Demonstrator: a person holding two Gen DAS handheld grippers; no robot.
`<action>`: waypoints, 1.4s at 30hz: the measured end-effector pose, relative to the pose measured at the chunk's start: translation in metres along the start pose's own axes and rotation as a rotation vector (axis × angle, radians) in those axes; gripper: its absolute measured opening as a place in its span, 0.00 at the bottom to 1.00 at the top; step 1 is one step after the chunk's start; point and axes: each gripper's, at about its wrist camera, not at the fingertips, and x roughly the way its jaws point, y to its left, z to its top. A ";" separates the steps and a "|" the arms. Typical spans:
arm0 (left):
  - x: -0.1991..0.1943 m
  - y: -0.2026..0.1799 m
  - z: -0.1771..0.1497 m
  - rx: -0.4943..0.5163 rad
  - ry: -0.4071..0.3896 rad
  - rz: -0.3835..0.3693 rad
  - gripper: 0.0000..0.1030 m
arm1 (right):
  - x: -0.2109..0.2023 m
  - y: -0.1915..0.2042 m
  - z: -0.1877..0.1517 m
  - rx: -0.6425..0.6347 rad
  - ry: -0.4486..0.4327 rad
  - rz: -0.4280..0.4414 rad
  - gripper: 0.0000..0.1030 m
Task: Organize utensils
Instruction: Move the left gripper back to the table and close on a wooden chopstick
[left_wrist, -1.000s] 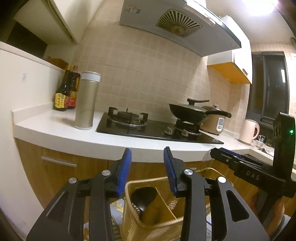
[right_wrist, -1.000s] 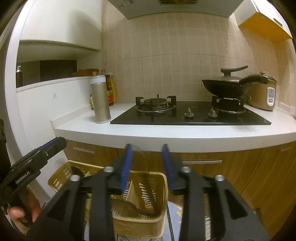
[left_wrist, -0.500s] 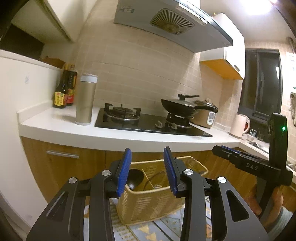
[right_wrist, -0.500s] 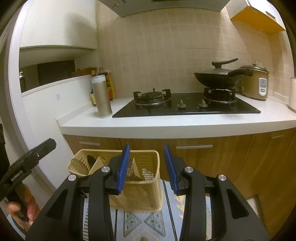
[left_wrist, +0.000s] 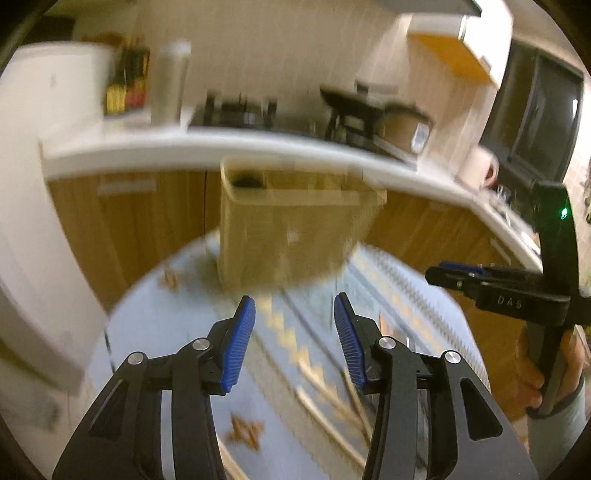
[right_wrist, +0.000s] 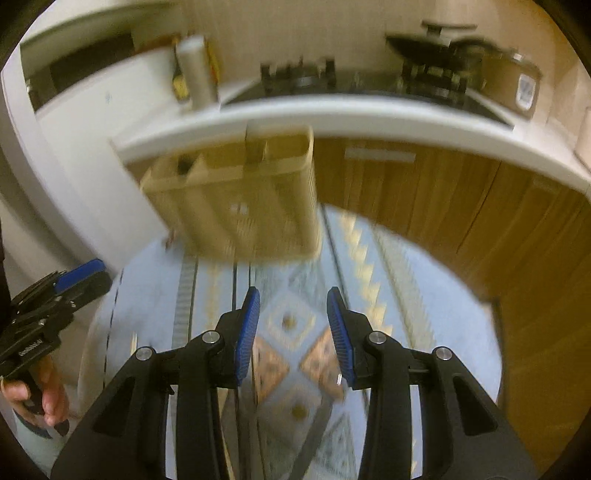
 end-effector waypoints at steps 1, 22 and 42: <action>0.005 0.000 -0.008 -0.014 0.048 -0.011 0.42 | 0.004 0.001 -0.008 0.000 0.037 0.000 0.34; 0.055 -0.012 -0.083 -0.101 0.298 -0.028 0.35 | 0.065 0.051 -0.101 -0.074 0.395 0.116 0.29; 0.081 -0.059 -0.094 0.190 0.382 0.216 0.22 | 0.066 0.032 -0.109 -0.056 0.302 0.032 0.10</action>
